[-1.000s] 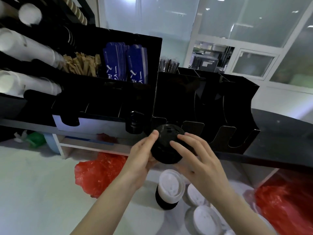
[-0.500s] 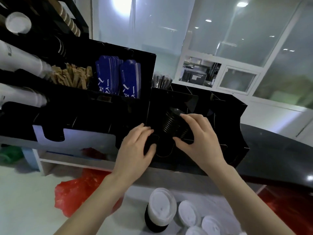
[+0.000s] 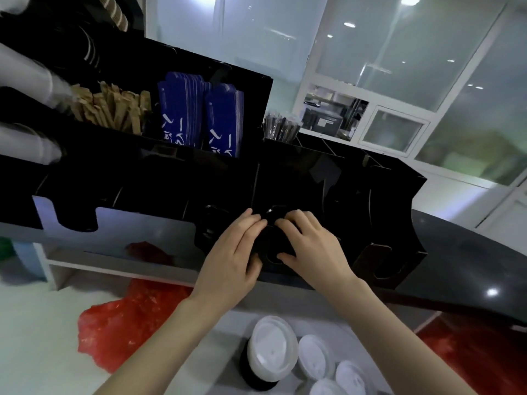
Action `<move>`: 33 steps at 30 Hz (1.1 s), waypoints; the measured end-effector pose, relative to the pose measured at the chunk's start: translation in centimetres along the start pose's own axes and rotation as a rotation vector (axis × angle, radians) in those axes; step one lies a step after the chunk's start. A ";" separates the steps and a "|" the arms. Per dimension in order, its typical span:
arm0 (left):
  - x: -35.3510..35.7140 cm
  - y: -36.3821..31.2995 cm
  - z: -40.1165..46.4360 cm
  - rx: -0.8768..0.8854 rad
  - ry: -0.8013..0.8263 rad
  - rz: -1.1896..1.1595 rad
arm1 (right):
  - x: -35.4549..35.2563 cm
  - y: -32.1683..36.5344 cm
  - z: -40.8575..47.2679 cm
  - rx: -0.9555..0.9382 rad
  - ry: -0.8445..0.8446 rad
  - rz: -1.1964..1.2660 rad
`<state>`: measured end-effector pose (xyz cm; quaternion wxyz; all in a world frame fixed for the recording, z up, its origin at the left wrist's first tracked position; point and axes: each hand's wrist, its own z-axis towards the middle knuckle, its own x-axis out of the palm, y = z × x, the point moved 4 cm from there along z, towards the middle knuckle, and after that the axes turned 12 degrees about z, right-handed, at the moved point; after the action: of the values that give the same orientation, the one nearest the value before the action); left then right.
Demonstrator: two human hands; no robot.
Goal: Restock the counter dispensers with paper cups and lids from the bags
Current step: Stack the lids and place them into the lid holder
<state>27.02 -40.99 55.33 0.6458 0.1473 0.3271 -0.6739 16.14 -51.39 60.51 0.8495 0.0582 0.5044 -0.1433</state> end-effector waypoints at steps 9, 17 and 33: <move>0.1 -0.1 -0.2 -0.018 -0.037 -0.033 | -0.2 -0.6 -0.1 0.058 0.004 -0.064; -0.2 -0.4 -0.1 -0.052 0.003 -0.055 | -0.7 -0.7 0.3 0.119 0.069 0.020; 10.4 -1.6 -17.7 -0.614 0.626 -0.463 | 11.6 2.2 -18.3 0.314 0.263 0.599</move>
<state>20.23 -37.95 36.13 0.3637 0.0689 0.7130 -0.5955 6.67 -46.98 41.44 0.7624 0.3510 0.5417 0.0450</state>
